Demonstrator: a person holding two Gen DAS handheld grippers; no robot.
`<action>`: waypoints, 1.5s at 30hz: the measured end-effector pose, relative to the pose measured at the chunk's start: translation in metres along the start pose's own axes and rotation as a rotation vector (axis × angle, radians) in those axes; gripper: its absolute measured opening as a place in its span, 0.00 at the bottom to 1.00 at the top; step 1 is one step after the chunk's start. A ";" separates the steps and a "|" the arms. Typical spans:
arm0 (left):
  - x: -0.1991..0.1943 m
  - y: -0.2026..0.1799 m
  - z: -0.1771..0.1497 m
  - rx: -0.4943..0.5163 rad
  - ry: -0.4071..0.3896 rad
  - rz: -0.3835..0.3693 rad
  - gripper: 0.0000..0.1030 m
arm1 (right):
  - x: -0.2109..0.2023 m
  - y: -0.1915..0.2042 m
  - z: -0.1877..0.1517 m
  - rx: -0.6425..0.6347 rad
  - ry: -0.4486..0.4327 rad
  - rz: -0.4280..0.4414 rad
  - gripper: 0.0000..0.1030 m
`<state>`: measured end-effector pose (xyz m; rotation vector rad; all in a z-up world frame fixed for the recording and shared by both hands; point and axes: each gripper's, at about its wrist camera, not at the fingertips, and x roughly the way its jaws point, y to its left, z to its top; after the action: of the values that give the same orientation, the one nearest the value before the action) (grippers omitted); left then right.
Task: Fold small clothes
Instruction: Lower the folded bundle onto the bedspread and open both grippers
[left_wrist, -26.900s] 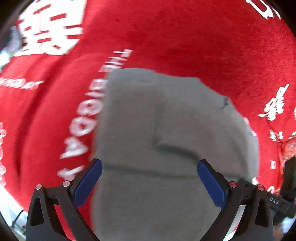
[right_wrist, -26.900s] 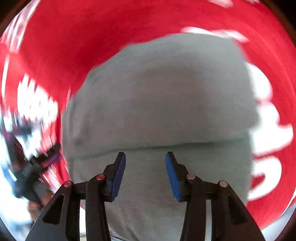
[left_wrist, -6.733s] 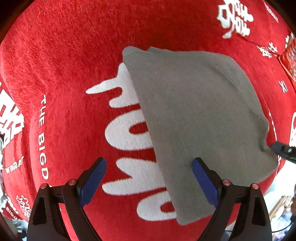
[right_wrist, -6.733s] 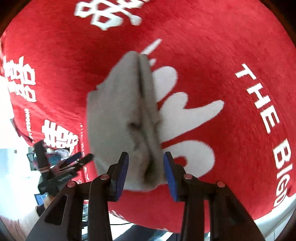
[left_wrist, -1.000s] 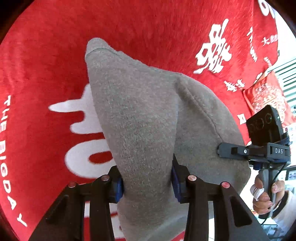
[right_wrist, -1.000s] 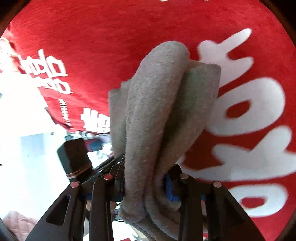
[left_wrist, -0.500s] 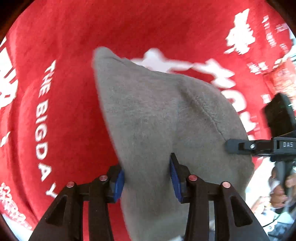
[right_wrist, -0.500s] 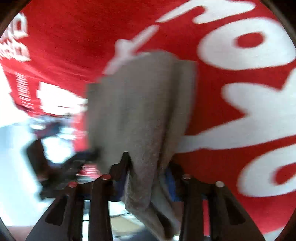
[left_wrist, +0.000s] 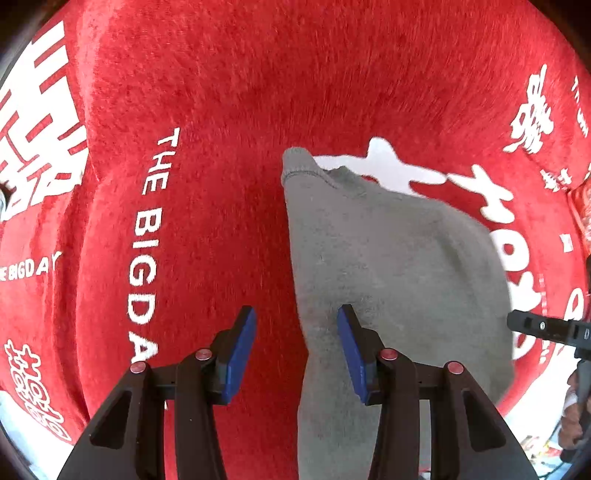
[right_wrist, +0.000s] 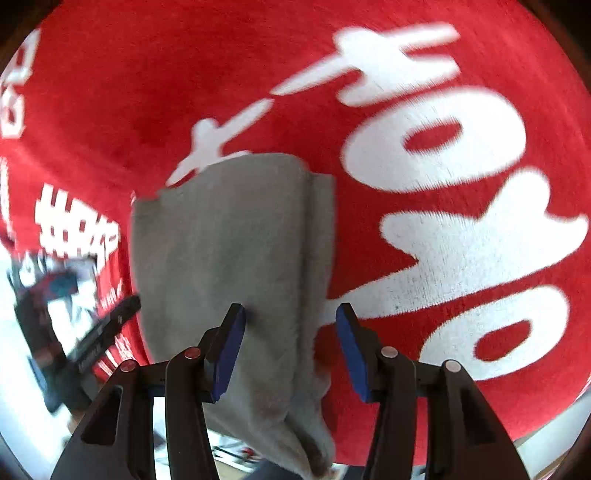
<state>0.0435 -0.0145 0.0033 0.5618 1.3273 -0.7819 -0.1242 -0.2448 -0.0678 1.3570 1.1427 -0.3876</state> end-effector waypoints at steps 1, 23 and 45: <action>0.002 0.000 -0.001 0.003 -0.002 0.003 0.46 | 0.005 -0.007 0.002 0.044 0.007 0.049 0.54; -0.003 0.002 -0.016 0.022 0.028 0.082 0.47 | -0.027 0.076 -0.063 -0.341 -0.113 -0.244 0.34; -0.050 -0.004 -0.055 0.018 0.092 0.070 0.47 | -0.060 0.073 -0.096 -0.231 -0.085 -0.324 0.36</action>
<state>0.0028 0.0339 0.0427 0.6615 1.3791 -0.7181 -0.1327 -0.1632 0.0395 0.9476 1.2970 -0.5240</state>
